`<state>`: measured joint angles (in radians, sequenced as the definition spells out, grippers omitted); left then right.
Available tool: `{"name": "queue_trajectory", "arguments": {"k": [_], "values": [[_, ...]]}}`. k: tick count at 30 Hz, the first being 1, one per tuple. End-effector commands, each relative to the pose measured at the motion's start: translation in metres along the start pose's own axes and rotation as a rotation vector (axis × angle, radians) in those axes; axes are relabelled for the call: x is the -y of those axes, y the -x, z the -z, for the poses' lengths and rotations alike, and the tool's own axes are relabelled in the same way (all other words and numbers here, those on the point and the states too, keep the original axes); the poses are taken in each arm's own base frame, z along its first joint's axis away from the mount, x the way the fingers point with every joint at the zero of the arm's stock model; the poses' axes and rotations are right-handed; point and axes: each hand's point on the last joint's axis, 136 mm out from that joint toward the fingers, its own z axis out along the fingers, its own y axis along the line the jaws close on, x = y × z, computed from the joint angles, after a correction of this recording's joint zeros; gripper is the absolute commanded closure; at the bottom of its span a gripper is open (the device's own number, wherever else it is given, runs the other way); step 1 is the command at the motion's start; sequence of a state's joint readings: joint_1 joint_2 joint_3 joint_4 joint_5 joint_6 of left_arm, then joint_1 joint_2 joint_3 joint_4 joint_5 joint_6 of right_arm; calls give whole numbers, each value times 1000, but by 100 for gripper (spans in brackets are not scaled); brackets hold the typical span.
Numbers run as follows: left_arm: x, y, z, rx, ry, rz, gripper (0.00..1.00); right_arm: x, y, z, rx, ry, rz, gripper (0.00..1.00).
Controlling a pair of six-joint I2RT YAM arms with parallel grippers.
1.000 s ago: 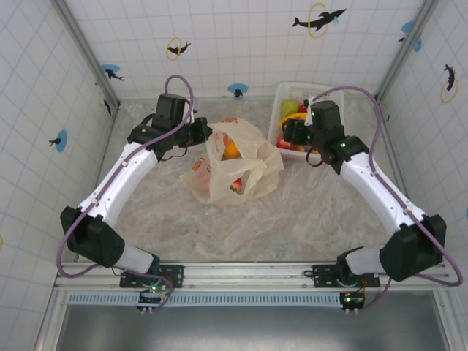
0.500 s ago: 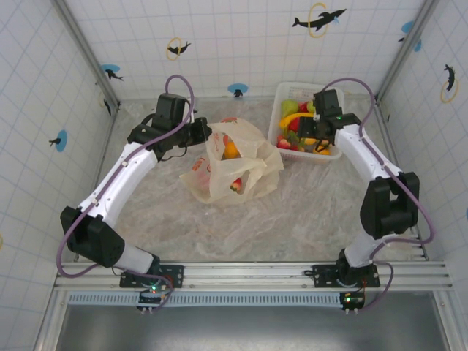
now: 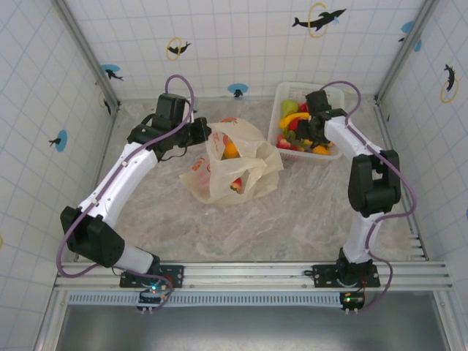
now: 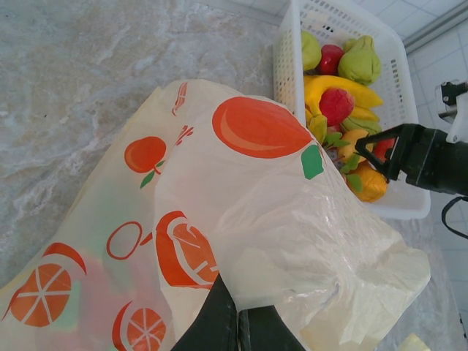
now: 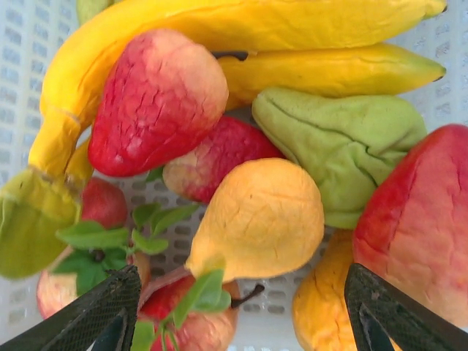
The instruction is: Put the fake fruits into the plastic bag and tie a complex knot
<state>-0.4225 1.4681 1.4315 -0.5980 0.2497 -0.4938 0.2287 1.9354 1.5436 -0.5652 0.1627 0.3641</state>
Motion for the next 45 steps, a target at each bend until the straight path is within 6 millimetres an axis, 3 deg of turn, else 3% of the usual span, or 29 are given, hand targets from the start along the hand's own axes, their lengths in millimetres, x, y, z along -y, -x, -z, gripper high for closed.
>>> {"name": "queue_trajectory", "arguments": {"k": [1,5,13,23,27,33,45], "values": [[-1,5,6,9,10,-17,100,6,25,-5,86,-11,-138,27],[0,6,6,9,10,-20,100,3,30,-13,108,5,-181,30],[-1,6,7,10,14,-18,100,4,6,-45,-4,-15,-161,34],[0,7,7,9,10,-17,100,2,-15,-64,-95,-22,-137,34],[0,7,7,11,12,-17,100,-3,-14,-57,-92,2,-131,40],[1,8,7,12,9,-17,100,-4,4,-31,-31,18,-128,51],[3,10,9,18,6,-22,100,1,38,37,133,42,-130,51]]}}
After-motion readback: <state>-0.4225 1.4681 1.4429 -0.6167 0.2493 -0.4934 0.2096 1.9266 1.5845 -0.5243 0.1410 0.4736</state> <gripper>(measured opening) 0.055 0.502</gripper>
